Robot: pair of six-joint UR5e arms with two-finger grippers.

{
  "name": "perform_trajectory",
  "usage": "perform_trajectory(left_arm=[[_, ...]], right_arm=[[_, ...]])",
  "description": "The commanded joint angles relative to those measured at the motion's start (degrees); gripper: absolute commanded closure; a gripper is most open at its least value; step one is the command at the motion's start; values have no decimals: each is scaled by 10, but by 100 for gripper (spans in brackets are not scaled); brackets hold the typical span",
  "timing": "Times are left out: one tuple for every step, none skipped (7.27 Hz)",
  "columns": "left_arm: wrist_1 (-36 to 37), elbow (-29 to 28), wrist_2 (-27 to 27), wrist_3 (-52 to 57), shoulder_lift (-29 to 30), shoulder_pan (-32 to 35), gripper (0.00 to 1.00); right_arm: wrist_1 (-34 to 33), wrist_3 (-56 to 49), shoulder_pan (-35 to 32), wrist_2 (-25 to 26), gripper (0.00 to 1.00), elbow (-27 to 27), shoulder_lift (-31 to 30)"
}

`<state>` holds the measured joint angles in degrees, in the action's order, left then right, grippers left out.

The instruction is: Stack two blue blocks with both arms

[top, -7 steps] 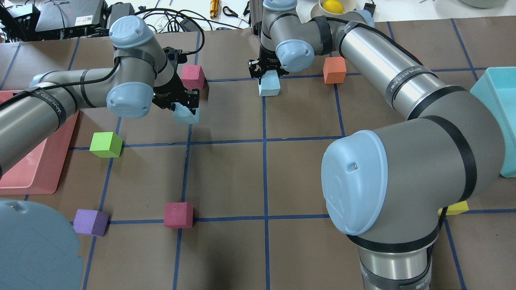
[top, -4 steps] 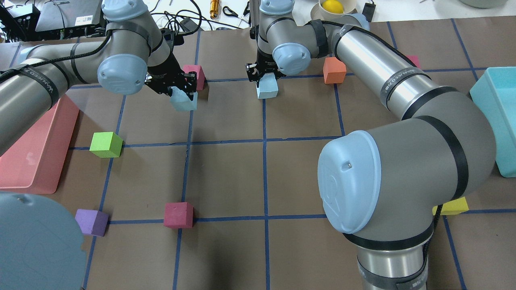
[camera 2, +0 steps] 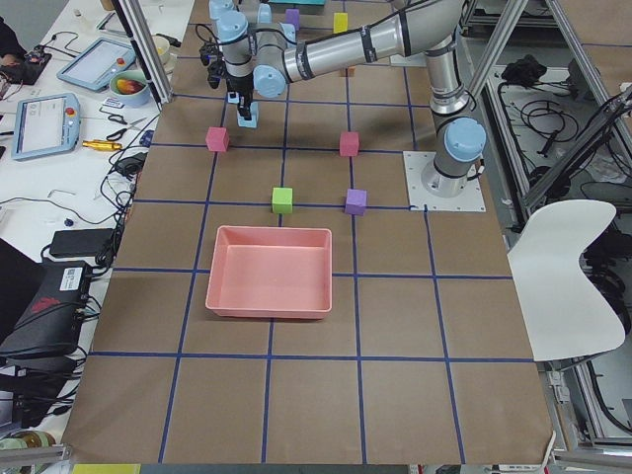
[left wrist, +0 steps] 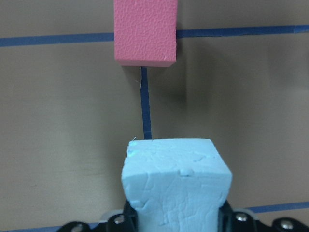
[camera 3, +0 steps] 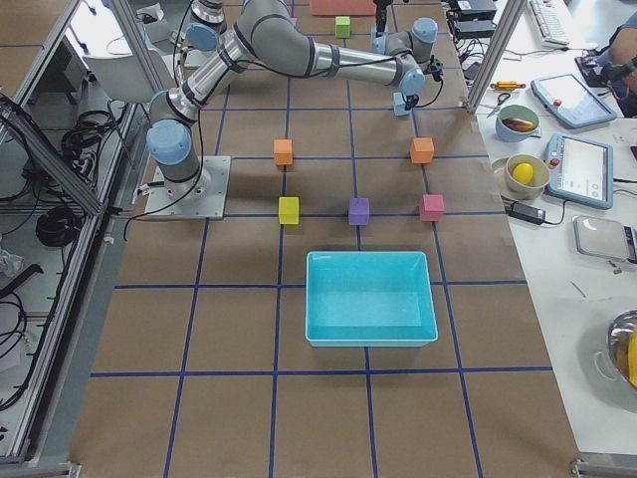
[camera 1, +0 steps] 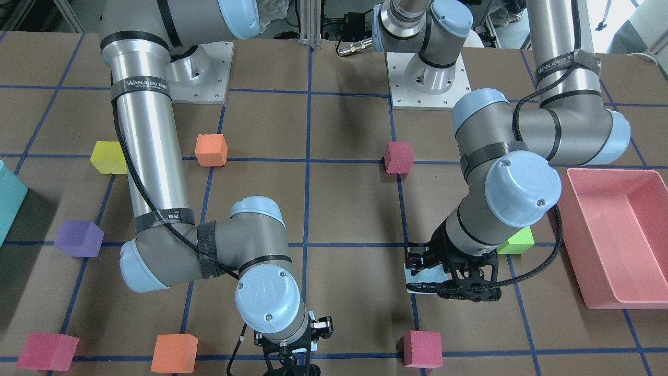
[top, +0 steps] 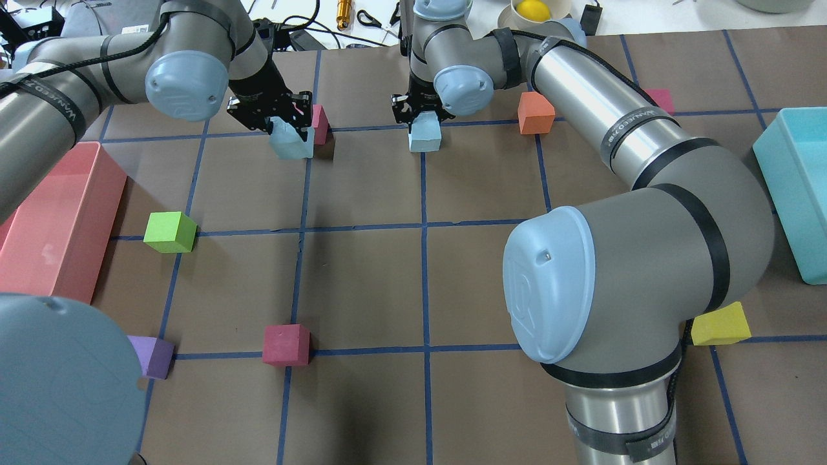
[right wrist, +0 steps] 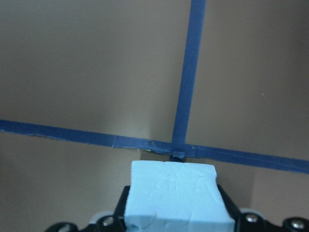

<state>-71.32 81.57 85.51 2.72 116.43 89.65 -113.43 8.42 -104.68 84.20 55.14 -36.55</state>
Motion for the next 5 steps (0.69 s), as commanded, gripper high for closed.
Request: perform_trajectory(left_arm=[[-23, -14, -18, -3, 6, 3, 100], [-23, -18, -18, -3, 7, 2, 100], [-23, -21, -20, -3, 10, 2, 100], [-23, -24, -22, -3, 11, 2, 100], [-23, -31, -22, -3, 13, 3, 100]], right_arm=[[1, 10, 0, 0, 24, -2, 5], [1, 35, 0, 1, 0, -2, 3], [7, 59, 0, 3, 0, -2, -2], [27, 59, 1, 6, 0, -2, -16], [68, 59, 6, 10, 0, 1, -45]])
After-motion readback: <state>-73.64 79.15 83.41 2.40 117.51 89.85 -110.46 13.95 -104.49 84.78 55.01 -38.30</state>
